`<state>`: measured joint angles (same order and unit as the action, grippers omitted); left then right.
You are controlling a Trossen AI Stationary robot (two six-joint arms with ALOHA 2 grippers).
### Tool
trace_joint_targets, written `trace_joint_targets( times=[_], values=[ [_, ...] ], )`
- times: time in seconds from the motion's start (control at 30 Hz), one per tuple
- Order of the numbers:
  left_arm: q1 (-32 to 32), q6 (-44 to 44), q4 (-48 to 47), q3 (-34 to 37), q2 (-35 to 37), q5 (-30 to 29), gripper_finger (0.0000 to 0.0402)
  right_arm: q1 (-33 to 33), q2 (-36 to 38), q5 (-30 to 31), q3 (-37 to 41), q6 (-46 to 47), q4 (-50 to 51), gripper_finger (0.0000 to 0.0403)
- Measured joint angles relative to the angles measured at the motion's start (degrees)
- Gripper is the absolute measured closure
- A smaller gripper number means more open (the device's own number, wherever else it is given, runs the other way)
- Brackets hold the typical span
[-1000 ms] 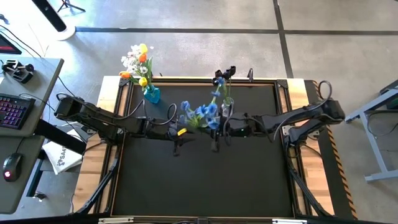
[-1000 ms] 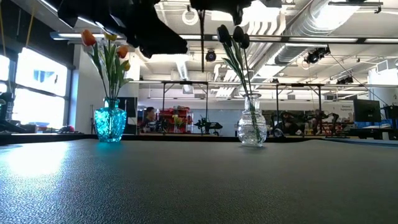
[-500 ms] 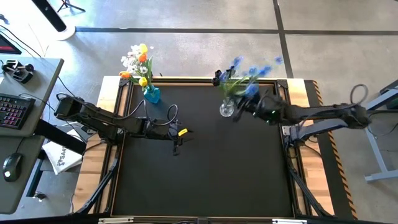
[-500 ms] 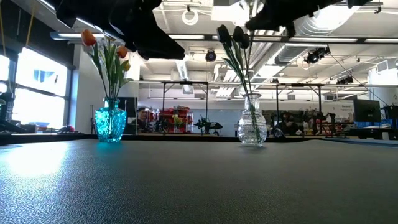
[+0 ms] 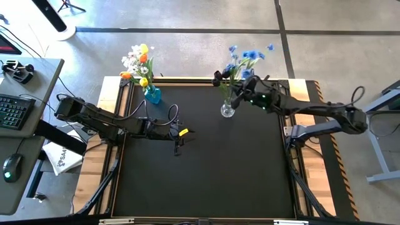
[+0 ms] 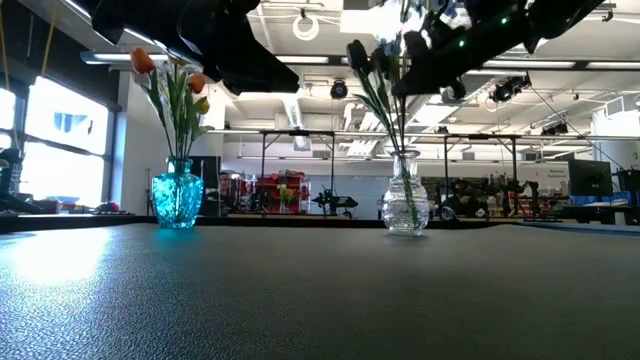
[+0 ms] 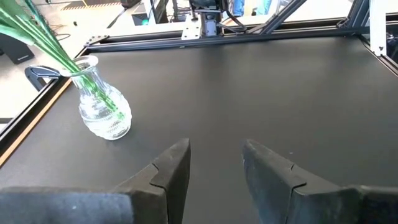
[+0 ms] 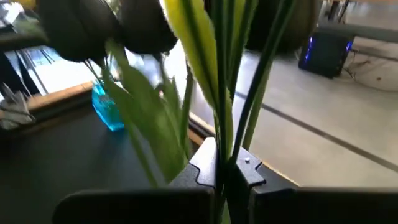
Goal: Sort flowers into vase by color
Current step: Put the blue flowers into the transparent vase
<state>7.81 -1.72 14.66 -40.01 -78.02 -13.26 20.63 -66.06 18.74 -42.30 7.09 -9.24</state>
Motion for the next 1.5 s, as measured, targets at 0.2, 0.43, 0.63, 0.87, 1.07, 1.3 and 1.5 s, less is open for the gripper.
trace_joint_targets(
  times=[0.2,0.43,0.63,0.87,1.07,1.3,1.5],
  values=[
    [0.0,0.0,0.0,0.0,0.0,0.0,0.0267,0.0,-3.7,-1.4,0.0,0.0,0.1,0.0403],
    [0.0,0.0,0.0,0.0,0.0,0.0,0.0267,-1.5,-4.1,-2.9,0.0,0.0,3.8,0.0403],
    [0.0,0.0,0.0,0.0,0.0,0.0,0.0267,-2.6,-4.1,-2.9,0.0,0.5,7.7,0.0402],
    [0.0,0.1,0.0,0.0,0.0,0.0,0.0267,-2.8,-4.1,-2.9,0.0,0.4,8.3,0.0402],
    [0.0,0.1,0.0,0.0,0.0,0.0,0.0267,-2.8,-4.1,-2.8,0.0,-0.6,8.3,0.0385],
    [0.0,0.1,0.0,0.0,0.0,0.0,0.0267,-2.8,-3.9,-2.9,0.0,-0.7,9.1,0.0281],
    [0.0,0.1,-0.1,0.0,0.0,0.0,0.0267,-2.8,-0.2,-4.5,0.0,-0.5,13.3,0.0211]
  ],
)
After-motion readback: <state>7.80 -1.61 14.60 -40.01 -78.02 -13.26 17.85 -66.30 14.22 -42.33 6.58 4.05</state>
